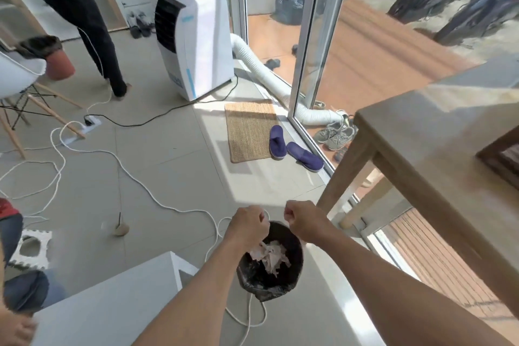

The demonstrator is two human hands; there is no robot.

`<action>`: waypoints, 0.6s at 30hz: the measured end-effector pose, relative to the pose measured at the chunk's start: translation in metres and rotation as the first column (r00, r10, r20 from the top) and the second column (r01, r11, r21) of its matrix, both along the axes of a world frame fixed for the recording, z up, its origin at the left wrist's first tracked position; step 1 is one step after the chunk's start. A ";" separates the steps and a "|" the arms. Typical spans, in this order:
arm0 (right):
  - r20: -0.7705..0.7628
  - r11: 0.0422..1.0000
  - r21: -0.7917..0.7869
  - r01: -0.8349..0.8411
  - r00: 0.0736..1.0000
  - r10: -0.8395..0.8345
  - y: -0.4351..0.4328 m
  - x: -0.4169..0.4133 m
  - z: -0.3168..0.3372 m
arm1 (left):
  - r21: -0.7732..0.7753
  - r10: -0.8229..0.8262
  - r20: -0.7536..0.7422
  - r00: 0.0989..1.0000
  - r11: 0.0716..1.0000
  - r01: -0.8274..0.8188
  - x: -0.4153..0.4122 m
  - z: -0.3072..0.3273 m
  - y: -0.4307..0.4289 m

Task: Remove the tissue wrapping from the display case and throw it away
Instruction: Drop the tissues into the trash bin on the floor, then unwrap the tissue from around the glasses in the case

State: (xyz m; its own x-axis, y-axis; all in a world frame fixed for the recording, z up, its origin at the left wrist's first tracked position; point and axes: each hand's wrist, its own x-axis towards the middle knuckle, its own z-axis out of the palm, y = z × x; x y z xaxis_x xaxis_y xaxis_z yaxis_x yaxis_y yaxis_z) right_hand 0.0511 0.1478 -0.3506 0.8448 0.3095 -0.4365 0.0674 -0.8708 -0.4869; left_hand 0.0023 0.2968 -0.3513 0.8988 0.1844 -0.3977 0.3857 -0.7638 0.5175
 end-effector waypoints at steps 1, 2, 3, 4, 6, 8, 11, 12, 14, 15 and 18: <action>0.025 1.000 0.003 0.001 1.000 -0.001 0.000 -0.004 0.022 | 0.011 -0.016 0.030 0.999 1.000 0.016 -0.001 0.023 -0.001; 0.051 1.000 0.010 0.010 0.999 -0.011 0.000 -0.009 0.043 | 0.027 -0.034 0.063 0.997 0.999 0.033 -0.002 0.045 -0.003; 0.080 1.000 0.013 0.013 0.997 -0.014 -0.001 -0.015 0.065 | 0.042 -0.051 0.100 0.994 0.998 0.047 -0.002 0.067 -0.005; 0.118 1.000 0.008 0.007 0.993 -0.007 -0.002 -0.022 0.087 | 0.054 -0.067 0.136 0.988 0.997 0.060 -0.004 0.088 -0.007; 0.191 1.000 -0.015 -0.012 0.982 0.015 -0.005 -0.041 0.135 | 0.058 -0.089 0.209 0.974 0.995 0.079 -0.008 0.133 -0.013; 0.251 0.999 -0.017 -0.038 0.967 0.041 -0.010 -0.062 0.183 | 0.034 -0.099 0.279 0.955 0.995 0.093 -0.014 0.175 -0.019; 0.403 1.000 -0.013 -0.008 0.915 0.013 -0.033 -0.089 0.255 | 0.003 -0.119 0.406 0.906 0.992 0.129 -0.020 0.229 -0.036; 0.447 1.000 -0.011 -0.009 0.895 0.013 -0.044 -0.096 0.277 | -0.009 -0.125 0.448 0.885 0.989 0.144 -0.022 0.245 -0.043; 0.513 1.000 0.007 0.007 0.858 -0.009 -0.072 -0.115 0.325 | -0.027 -0.156 0.535 0.830 0.979 0.201 -0.027 0.279 -0.066; 0.549 0.999 0.023 0.039 0.835 -0.045 -0.088 -0.122 0.343 | -0.032 -0.174 0.573 0.801 0.972 0.234 -0.030 0.294 -0.078; 0.653 0.982 0.052 0.182 0.738 -0.172 -0.135 -0.132 0.374 | -0.014 -0.249 0.697 0.673 0.933 0.361 -0.038 0.329 -0.119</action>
State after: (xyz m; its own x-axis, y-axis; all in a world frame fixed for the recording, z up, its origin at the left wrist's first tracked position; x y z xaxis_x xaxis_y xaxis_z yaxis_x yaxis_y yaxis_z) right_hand -0.0813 0.0132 0.0238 0.9633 0.1240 0.2381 0.2079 -0.9057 -0.3695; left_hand -0.0357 0.1774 -0.0219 0.9280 -0.1559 0.3385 -0.3505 -0.6734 0.6509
